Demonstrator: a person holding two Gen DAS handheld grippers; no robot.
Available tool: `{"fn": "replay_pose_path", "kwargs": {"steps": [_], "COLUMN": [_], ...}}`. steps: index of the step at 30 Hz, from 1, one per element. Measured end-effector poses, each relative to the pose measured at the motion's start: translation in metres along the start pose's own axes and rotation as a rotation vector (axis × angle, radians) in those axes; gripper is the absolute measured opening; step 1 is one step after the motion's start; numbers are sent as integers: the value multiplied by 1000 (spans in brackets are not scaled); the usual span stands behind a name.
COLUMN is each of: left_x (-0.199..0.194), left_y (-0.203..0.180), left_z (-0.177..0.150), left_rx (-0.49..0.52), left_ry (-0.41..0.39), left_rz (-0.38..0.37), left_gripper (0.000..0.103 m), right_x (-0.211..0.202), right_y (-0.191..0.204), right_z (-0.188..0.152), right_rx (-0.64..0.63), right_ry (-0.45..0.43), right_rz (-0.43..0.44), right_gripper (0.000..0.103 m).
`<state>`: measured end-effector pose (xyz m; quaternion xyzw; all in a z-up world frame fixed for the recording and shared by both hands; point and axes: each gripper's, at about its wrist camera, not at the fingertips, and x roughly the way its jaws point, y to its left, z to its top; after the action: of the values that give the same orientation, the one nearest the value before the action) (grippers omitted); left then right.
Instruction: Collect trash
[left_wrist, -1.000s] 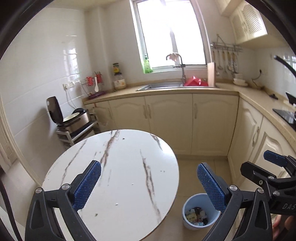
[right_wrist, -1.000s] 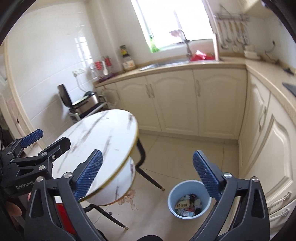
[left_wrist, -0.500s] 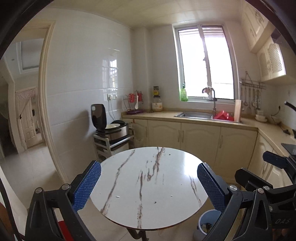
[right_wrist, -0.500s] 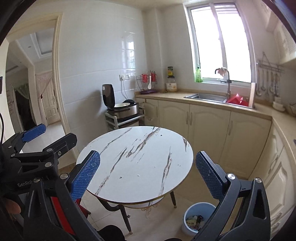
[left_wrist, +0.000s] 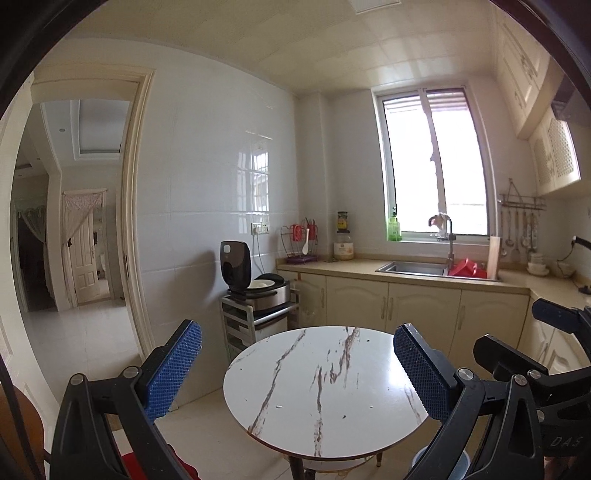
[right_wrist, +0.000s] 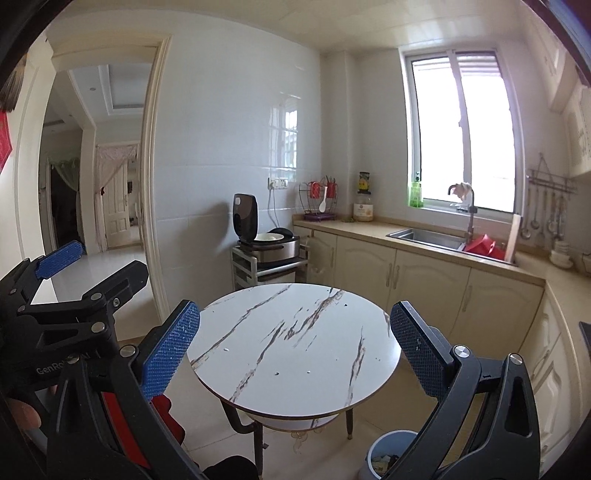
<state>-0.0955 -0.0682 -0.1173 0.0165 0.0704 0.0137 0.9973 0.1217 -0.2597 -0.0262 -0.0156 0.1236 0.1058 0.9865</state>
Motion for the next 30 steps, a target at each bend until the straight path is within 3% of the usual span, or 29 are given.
{"fn": "replay_pose_path", "kwargs": {"steps": [7,30], "left_x": [-22,21], "left_y": [-8,-7], "left_z": [-8,-9], "left_rx": [6,26], "left_ry": [-34,-46], "left_rz": [4,2], "left_gripper": [102,102], "right_x": [-15,-23], "right_y": [1,-11], "right_z": [1,-6], "right_rx": [-18,10], "right_ry": [-39,-43], "right_rz": [-37,-51], "right_gripper": [103,103]}}
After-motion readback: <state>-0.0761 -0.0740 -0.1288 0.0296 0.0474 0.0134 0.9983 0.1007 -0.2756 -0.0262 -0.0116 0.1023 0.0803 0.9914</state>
